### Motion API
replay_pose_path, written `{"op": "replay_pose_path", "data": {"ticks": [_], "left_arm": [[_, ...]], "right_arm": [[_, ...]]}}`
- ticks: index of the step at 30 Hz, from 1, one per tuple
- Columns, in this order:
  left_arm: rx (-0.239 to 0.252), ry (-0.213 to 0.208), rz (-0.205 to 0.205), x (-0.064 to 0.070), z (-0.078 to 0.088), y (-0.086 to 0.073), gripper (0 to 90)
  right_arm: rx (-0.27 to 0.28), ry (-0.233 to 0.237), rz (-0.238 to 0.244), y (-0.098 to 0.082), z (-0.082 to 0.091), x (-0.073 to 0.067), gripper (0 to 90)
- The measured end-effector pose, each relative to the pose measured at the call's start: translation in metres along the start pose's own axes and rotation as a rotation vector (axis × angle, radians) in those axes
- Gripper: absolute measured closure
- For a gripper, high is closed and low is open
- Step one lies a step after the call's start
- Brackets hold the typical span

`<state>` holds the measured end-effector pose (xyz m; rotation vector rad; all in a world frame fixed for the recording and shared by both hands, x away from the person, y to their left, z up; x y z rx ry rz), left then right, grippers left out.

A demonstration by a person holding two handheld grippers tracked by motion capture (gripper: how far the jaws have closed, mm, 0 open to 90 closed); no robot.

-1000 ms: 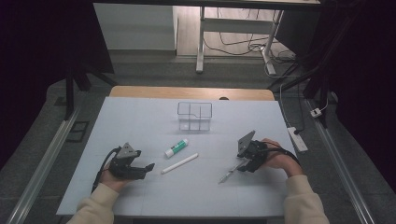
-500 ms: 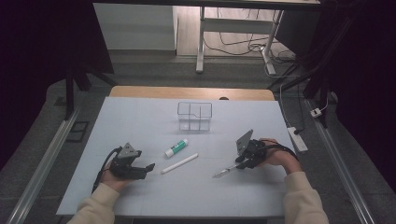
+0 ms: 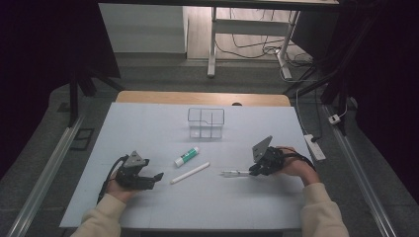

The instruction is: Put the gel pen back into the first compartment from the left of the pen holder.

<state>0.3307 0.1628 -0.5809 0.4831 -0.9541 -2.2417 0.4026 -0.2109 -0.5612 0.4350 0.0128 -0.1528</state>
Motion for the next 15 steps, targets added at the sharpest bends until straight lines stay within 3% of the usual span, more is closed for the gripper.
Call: {"op": "replay_pose_path", "data": {"ticks": [7,15], "left_arm": [[0.000,0.002,-0.002,0.000,0.000,0.000,22.0],[0.002,0.004,-0.001,0.000,0.001,0.000,22.1]], "right_arm": [[0.065,-0.056,-0.051,0.007,0.009,0.006,79.5],[0.130,-0.074,-0.098,0.013,0.015,0.009,79.5]]}}
Point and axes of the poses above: each handheld gripper's, and its own axes: z roughly backward along the jaws, y roughly out of its top, x roughly to its right, the point moved 8 cm from there along -z, roughly forward along the jaws, and after that the axes turned 12 degrees about -z, right-handed, at the moved point
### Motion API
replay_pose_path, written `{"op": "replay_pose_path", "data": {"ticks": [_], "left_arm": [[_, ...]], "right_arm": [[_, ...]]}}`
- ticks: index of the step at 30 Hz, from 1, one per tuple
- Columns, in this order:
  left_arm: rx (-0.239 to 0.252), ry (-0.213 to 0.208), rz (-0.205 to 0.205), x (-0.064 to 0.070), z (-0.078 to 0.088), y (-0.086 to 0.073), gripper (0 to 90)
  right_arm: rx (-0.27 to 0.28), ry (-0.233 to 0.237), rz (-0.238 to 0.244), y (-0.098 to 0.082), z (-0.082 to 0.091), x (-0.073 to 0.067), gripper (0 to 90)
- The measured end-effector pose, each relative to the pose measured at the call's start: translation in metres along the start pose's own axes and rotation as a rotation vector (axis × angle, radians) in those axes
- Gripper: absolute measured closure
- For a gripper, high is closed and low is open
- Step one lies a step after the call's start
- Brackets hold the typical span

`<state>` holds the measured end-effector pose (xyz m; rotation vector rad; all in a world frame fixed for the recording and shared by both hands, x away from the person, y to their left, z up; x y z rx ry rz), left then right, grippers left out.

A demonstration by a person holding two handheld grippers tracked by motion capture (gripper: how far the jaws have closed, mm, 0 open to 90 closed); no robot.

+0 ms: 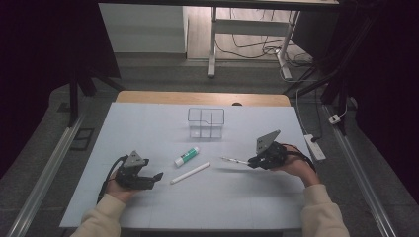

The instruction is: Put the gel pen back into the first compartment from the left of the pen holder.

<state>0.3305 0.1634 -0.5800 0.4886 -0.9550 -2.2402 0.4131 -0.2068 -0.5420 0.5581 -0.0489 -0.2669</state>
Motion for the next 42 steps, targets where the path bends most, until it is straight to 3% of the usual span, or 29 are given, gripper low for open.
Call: {"op": "replay_pose_path", "data": {"ticks": [10,17,25,30,42], "left_arm": [[-0.001,0.003,-0.002,0.000,0.000,0.000,22.2],[-0.001,0.005,-0.002,0.000,0.000,0.000,22.2],[0.004,0.009,-0.005,-0.001,0.001,0.001,22.2],[0.008,0.011,-0.006,-0.001,0.001,0.001,22.4],[0.013,0.016,-0.011,0.000,0.002,0.002,22.5]], "right_arm": [[0.046,-0.031,-0.028,0.009,0.001,0.000,79.6],[0.126,0.005,-0.064,0.021,0.005,-0.006,79.5],[0.118,-0.018,-0.085,0.028,0.001,-0.007,79.6],[0.122,-0.040,-0.124,0.035,-0.001,-0.008,79.5],[0.134,-0.052,-0.136,0.044,-0.004,-0.013,79.5]]}}
Point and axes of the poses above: each handheld gripper's, and its own axes: z roughly backward along the jaws, y roughly out of its top, x roughly to its right, the point moved 8 cm from there along -z, roughly forward along the jaws, and after that the axes turned 12 degrees about -z, right-handed, at the moved point
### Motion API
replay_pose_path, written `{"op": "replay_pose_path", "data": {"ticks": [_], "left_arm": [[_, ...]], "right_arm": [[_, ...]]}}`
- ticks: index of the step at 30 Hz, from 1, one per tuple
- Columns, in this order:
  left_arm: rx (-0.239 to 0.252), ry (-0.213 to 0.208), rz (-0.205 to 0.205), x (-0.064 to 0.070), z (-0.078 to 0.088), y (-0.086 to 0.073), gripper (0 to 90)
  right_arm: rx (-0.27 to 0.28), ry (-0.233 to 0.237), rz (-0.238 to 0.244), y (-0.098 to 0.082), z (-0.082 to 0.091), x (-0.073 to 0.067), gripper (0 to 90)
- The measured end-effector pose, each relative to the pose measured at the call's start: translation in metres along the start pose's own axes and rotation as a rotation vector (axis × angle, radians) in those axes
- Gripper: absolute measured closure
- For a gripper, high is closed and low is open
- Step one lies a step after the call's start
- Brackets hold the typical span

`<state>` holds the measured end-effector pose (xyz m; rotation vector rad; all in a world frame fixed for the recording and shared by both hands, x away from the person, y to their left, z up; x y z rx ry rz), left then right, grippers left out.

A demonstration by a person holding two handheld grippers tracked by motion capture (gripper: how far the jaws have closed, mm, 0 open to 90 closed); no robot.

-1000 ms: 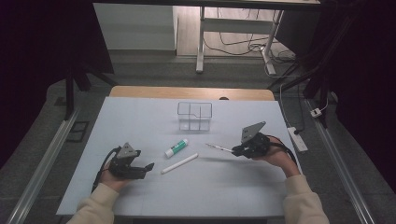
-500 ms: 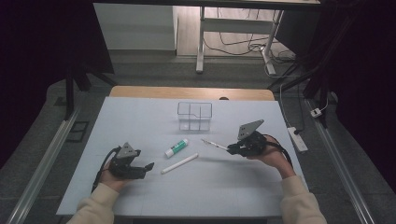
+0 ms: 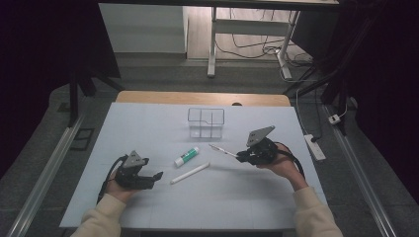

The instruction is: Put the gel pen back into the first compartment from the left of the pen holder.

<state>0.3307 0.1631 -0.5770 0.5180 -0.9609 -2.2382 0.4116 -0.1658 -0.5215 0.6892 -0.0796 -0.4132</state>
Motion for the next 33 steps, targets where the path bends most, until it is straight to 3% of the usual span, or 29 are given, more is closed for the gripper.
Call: {"op": "replay_pose_path", "data": {"ticks": [5,17,33], "left_arm": [[0.006,0.014,-0.014,0.000,0.002,0.003,22.5],[0.028,0.030,-0.111,0.012,0.008,0.021,23.3],[0.053,-0.022,-0.190,0.032,0.003,0.059,24.0]], "right_arm": [[0.001,-0.016,0.000,0.005,-0.001,-0.003,79.5],[-0.020,-0.021,0.012,0.012,-0.010,-0.013,79.5],[-0.020,-0.017,0.012,0.016,-0.016,-0.019,79.5]]}}
Point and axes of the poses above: each handheld gripper's, and its own axes: z roughly backward along the jaws, y roughly out of its top, x roughly to its right, the point moved 8 cm from there along -z, roughly forward along the jaws, and after that the axes turned 12 degrees about -z, right-handed, at the moved point
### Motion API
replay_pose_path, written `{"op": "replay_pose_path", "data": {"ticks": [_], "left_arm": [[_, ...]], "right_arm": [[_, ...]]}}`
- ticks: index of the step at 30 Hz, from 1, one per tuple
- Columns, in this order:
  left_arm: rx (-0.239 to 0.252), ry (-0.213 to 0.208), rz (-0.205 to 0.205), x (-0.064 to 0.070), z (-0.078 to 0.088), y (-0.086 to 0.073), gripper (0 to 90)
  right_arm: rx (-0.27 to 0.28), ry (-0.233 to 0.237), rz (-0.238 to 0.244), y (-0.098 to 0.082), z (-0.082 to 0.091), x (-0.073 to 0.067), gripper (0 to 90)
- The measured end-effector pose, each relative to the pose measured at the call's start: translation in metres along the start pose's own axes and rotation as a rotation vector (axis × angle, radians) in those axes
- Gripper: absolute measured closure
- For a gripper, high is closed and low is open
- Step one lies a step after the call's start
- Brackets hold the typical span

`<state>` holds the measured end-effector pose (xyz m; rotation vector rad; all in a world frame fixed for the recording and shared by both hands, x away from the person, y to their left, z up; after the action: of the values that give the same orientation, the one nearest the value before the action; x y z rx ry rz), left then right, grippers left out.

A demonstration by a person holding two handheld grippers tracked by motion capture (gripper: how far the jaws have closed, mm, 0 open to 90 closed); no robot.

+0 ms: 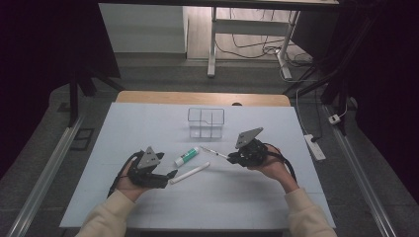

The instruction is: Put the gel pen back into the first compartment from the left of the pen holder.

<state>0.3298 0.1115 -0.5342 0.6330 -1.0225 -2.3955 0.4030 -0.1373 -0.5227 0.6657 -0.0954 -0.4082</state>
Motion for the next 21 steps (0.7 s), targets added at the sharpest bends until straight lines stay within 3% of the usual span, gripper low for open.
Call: {"op": "replay_pose_path", "data": {"ticks": [7,21], "left_arm": [[-0.009,-0.018,-0.041,0.005,-0.008,0.015,24.3],[-0.030,-0.050,-0.071,0.009,-0.020,0.030,24.4]], "right_arm": [[0.003,0.003,0.003,0.002,-0.001,-0.002,79.6],[-0.002,0.009,0.014,0.004,-0.005,-0.006,79.5]]}}
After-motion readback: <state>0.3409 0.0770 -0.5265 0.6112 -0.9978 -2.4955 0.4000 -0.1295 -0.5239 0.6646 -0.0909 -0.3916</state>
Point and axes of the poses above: each handheld gripper's, and its own axes: z roughly backward along the jaws, y roughly out of its top, x roughly to its right, the point moved 8 cm from there along -z, roughly forward along the jaws, and after that the axes turned 12 degrees about -z, right-handed, at the moved point
